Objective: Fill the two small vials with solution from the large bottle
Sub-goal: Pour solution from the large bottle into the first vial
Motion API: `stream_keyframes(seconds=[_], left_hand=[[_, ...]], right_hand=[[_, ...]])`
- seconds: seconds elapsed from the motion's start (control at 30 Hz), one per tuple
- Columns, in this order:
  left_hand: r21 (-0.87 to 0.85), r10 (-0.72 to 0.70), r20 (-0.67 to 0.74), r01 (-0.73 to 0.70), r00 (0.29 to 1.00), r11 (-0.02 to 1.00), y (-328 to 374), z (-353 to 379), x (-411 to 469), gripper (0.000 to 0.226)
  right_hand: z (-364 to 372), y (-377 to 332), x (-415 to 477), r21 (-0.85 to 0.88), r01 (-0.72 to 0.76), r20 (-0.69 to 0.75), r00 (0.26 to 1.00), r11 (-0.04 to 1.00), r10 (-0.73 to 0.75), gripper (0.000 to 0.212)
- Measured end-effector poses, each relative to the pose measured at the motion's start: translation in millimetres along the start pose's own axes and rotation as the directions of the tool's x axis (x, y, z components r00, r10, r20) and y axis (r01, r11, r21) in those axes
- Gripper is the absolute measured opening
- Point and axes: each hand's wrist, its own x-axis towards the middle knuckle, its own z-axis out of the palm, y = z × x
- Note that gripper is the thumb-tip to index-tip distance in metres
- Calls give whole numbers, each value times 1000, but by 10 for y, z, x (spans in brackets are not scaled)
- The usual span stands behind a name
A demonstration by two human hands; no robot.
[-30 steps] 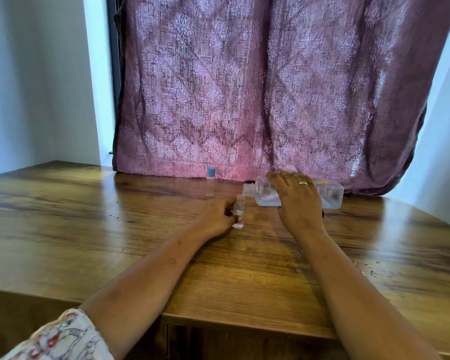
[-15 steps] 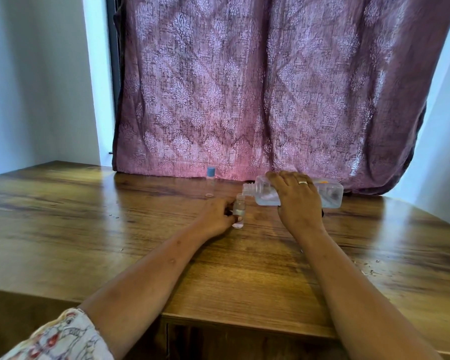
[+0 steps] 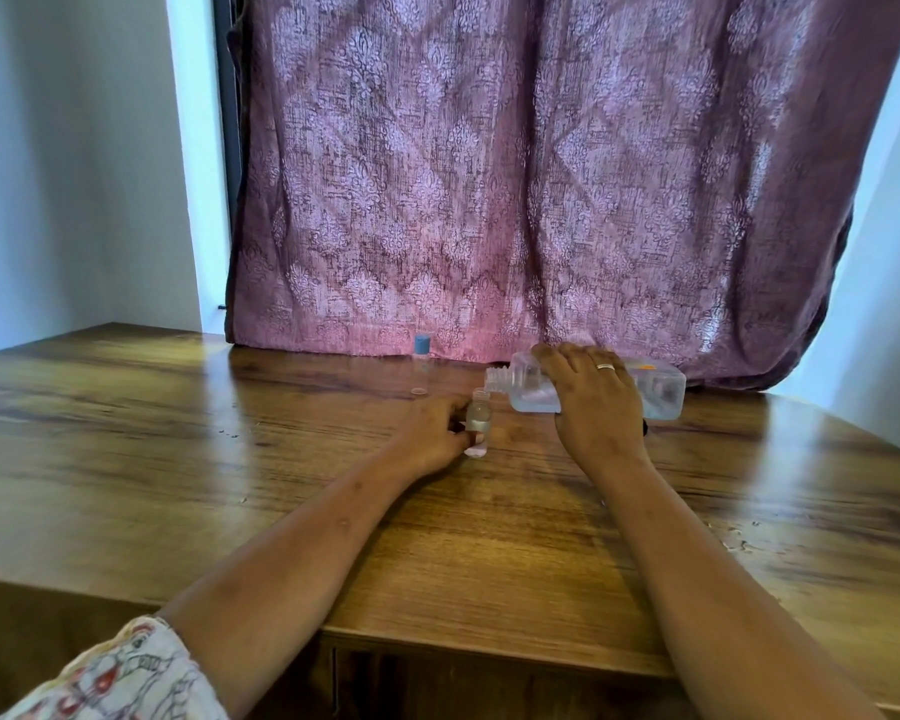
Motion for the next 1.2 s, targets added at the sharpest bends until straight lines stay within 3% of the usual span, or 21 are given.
stream_keyframes(seconds=[1.2], left_hand=[[31,-6,0,6,1000,1000,50,-22,-30,36]], right_hand=[[-36,-20,-5,12,-16,-15,1000,1000,16,60]])
